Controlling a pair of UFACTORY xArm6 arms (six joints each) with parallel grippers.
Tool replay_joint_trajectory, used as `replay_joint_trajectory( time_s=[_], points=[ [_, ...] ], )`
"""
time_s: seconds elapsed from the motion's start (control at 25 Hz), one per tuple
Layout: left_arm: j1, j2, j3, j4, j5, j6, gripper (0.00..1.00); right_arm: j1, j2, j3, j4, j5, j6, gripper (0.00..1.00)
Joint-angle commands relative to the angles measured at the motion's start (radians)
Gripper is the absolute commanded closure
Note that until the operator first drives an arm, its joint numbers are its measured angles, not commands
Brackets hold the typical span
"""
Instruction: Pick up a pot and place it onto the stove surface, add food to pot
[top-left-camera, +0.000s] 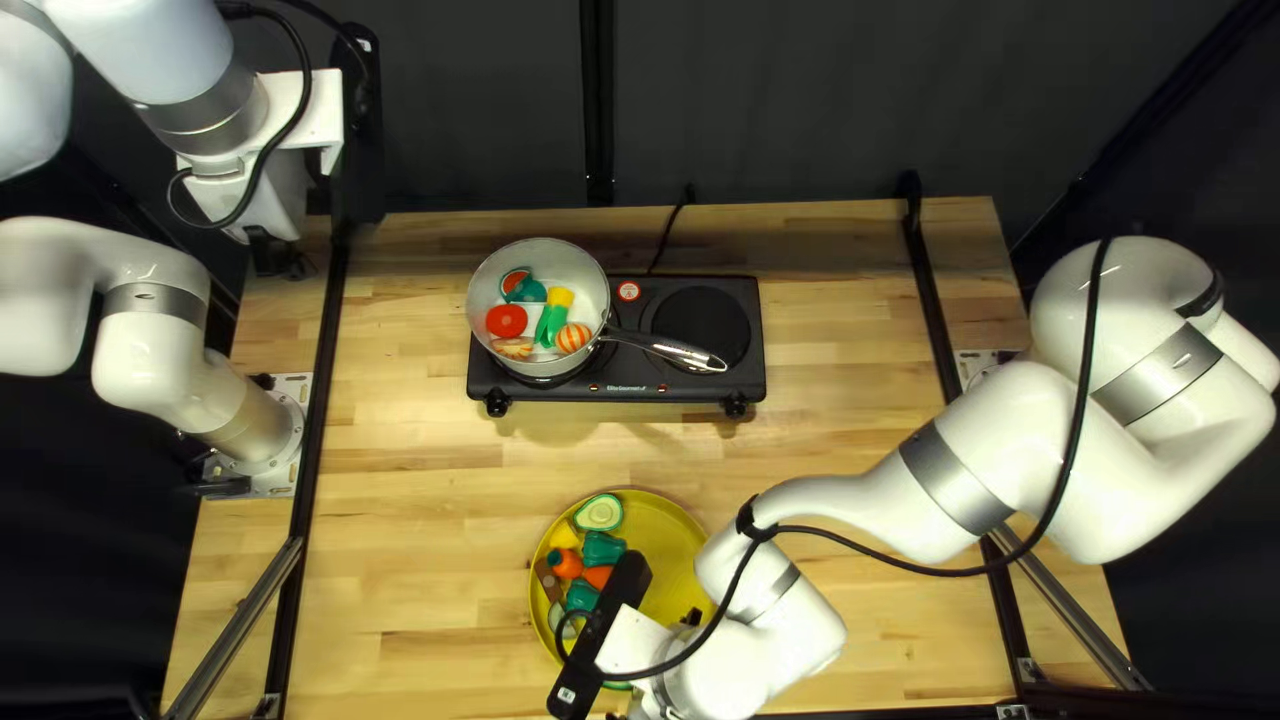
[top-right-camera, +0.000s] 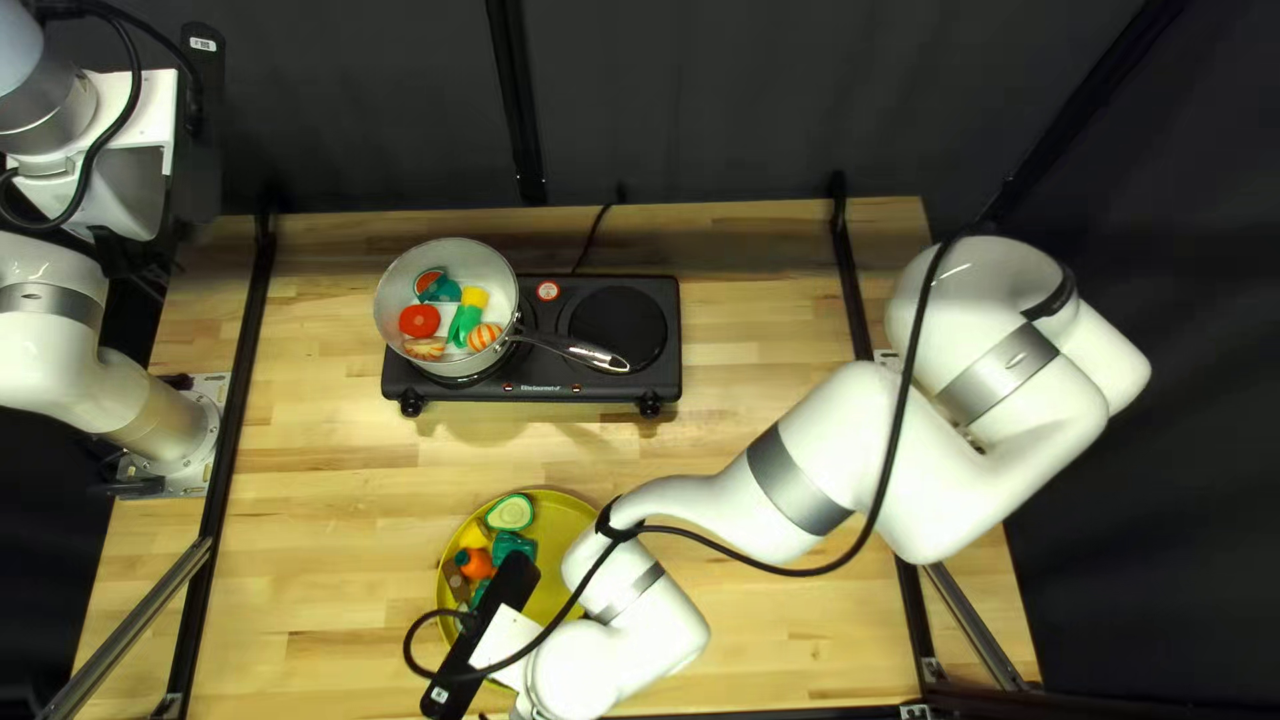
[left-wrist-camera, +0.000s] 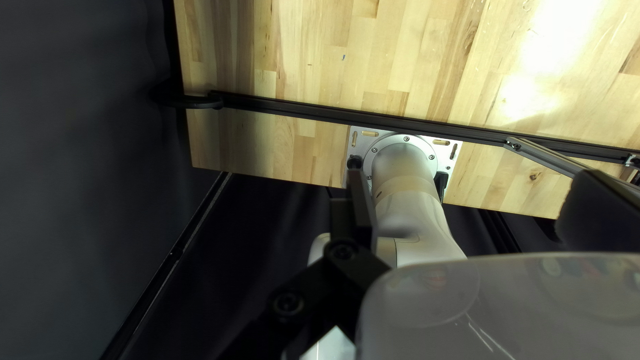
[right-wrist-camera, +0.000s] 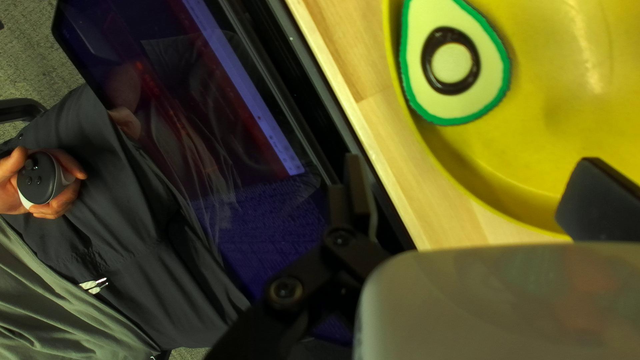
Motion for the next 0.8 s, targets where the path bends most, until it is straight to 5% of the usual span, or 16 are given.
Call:
replay_joint_trajectory(
  time_s=[0.04,0.52,0.8],
  points=[
    [0.0,0.0,0.0,0.0,0.0,0.0,0.0,-0.013,0.019,0.0,0.011,-0.025,-0.023,0.0],
    [0.0,0.0,0.0,0.0,0.0,0.0,0.0,-0.044,0.047,-0.004,-0.021,-0.048,-0.007,0.0],
    [0.0,0.0,0.0,0.0,0.0,0.0,0.0,-0.036,0.1,-0.084,-0.079,0.036,0.036,0.0]
  ],
)
